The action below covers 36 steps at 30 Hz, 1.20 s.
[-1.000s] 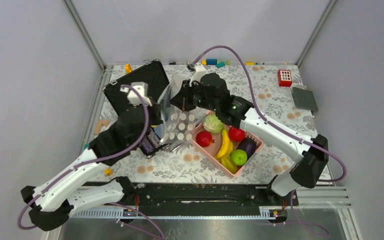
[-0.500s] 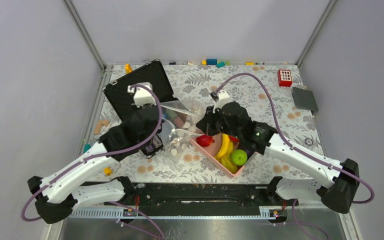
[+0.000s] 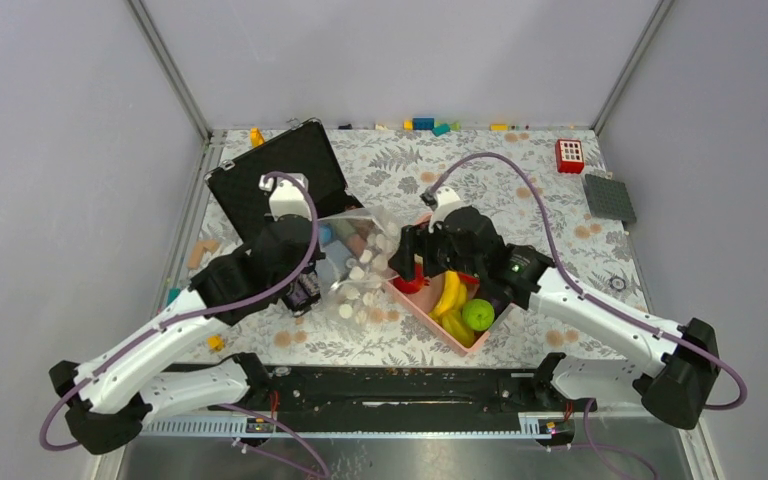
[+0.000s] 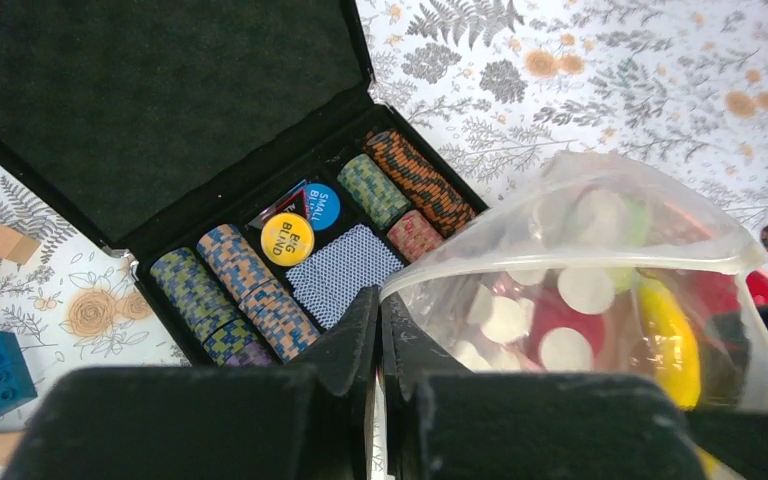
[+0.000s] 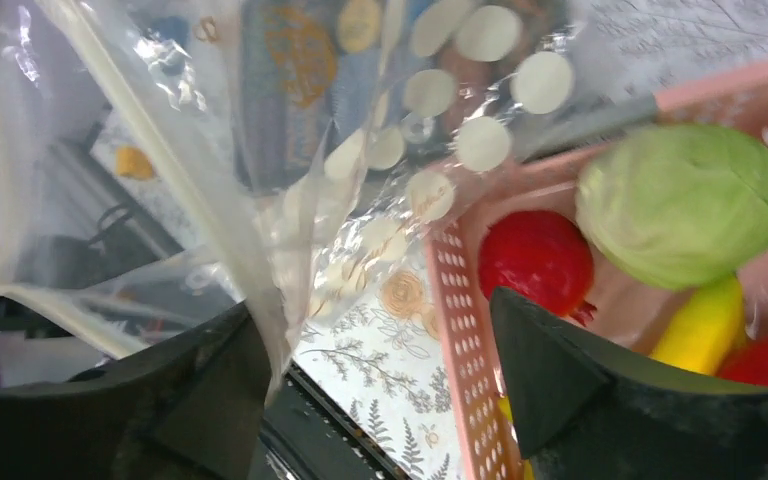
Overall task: Place the food in the zip-top bag and seal the zipper
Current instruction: Open the zipper of the food storage bag, then pick up the fake fruit from the bin.
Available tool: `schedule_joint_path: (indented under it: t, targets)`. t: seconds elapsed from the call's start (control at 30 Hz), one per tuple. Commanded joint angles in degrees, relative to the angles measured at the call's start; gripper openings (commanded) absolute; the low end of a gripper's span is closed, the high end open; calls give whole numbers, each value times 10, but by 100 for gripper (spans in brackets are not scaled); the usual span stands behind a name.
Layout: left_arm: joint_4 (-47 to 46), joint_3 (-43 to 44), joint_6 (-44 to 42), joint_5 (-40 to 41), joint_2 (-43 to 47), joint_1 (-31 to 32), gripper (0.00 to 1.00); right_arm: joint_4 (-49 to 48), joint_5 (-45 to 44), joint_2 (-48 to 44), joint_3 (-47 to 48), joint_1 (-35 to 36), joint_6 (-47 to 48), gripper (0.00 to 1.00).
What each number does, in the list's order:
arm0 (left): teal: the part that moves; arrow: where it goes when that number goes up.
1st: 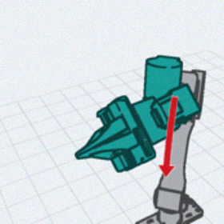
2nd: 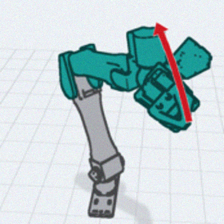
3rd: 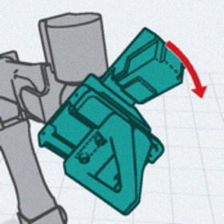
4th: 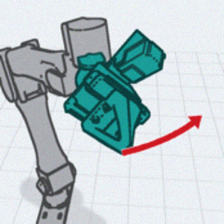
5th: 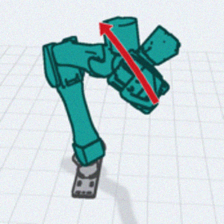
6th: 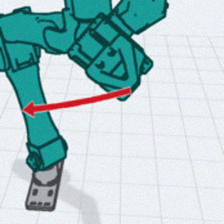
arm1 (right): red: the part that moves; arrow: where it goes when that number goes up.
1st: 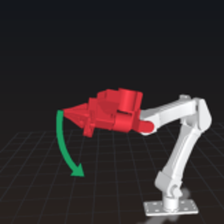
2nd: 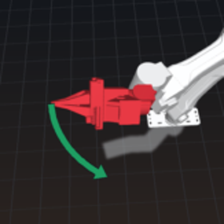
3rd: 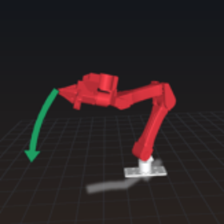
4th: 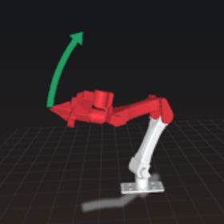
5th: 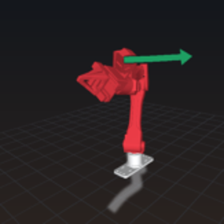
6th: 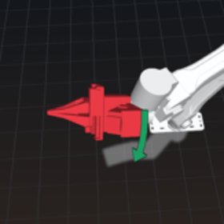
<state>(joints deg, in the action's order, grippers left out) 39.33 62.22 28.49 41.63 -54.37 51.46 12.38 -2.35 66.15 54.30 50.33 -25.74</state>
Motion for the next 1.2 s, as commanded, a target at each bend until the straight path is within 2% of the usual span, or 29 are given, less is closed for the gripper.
schedule_joint_path:
  t: [0.0,0.13,0.27,0.43,0.53,0.73,1.0,1.17]
  targets:
    - [5,14,-13,-9,31,-4,0,-43,120,14,72,-2,68,98]
    - [57,37,8,25,50,-4,0,-22,90,-30,54,-4,94,100]
    - [75,49,7,44,60,-4,0,92,-42,-88,19,-22,69,100]
    - [57,62,-6,17,35,-4,0,239,-143,-115,-21,-100,2,100]
    - [34,68,-15,-25,5,-3,0,287,-139,-120,-29,-114,-9,100]
    - [-73,43,-35,-164,-35,-2,0,320,-54,-143,-83,-113,5,100]
    - [-138,41,-32,-243,-83,-2,0,311,-61,-101,-115,-114,15,100]
    - [-151,29,-17,-257,-93,-2,0,305,-9,-66,-113,-97,8,100]
